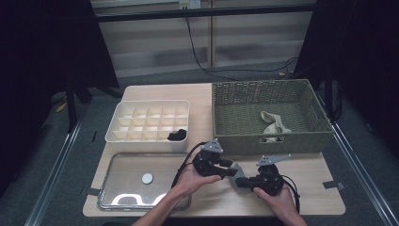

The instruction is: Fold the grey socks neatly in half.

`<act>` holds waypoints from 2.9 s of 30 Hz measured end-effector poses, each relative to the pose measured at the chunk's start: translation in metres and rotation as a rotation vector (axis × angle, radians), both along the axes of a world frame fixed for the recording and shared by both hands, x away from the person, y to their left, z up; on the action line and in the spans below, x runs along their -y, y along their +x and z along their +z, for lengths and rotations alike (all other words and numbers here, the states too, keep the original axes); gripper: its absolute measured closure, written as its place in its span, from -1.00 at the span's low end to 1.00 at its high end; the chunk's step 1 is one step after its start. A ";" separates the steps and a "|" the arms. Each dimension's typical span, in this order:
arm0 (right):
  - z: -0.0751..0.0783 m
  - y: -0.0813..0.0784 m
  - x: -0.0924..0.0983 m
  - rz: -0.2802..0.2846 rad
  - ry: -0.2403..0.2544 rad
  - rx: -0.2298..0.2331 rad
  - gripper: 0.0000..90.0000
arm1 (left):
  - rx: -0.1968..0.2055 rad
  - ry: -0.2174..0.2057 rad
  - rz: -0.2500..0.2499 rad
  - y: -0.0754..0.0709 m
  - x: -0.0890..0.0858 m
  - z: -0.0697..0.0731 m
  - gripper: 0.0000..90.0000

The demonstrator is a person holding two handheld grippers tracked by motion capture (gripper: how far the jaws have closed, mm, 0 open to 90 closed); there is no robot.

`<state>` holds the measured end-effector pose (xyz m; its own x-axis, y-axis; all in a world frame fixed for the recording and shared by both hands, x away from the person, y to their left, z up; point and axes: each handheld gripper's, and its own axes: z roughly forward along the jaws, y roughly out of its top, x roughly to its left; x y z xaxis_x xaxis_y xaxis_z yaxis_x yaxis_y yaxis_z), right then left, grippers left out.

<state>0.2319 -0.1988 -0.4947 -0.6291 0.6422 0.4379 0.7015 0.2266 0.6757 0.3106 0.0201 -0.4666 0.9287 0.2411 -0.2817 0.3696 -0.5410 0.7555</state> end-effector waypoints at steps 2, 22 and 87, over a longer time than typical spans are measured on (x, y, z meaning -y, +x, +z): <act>0.000 0.000 0.000 0.006 -0.004 -0.001 0.92 | -0.006 0.014 0.012 0.004 0.004 -0.003 0.16; 0.004 -0.004 0.010 0.008 -0.064 0.007 0.86 | -0.094 0.079 -0.012 0.008 0.011 -0.029 -0.05; 0.013 -0.011 0.025 -0.060 0.008 0.134 -0.30 | -0.196 0.117 -0.079 0.001 -0.009 -0.016 0.42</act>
